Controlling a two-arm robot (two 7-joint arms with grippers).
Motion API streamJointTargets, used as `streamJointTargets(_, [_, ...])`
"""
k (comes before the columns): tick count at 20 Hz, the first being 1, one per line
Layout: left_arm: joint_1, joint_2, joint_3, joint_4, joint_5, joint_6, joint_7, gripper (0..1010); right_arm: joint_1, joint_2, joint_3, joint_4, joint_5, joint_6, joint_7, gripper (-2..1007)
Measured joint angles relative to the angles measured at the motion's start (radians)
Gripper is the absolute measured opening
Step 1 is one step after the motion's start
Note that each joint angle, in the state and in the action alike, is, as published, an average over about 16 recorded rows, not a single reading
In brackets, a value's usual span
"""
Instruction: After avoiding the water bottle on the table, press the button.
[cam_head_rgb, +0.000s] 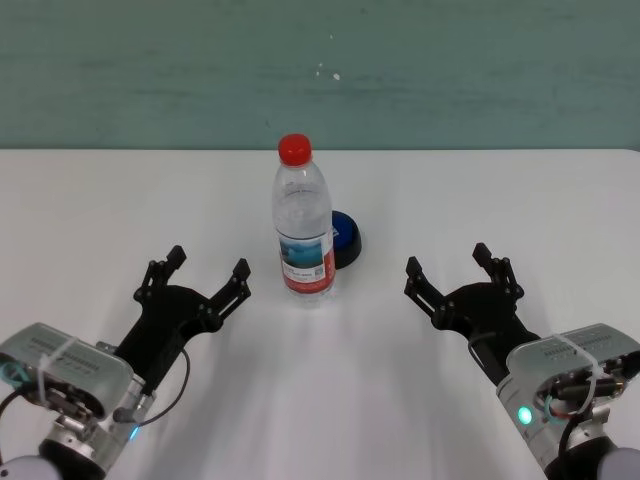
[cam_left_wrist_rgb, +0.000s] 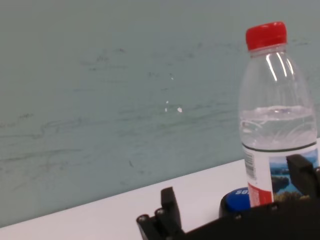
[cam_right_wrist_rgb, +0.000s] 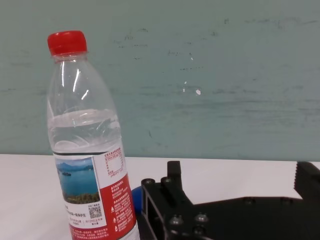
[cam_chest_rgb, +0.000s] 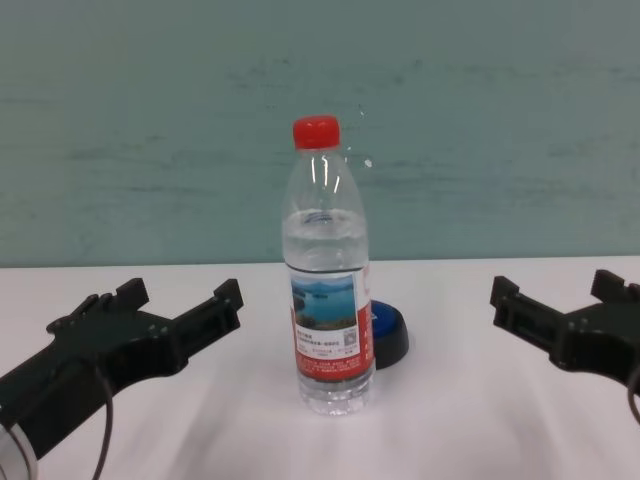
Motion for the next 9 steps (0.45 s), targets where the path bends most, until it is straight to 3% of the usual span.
streamJointTargets(9, [0.000, 0.000, 0.000, 0.000, 0.000, 0.000, 0.000, 1010, 0.001, 0.001, 0.000, -0.001, 0.002, 0.002, 0.001, 1004])
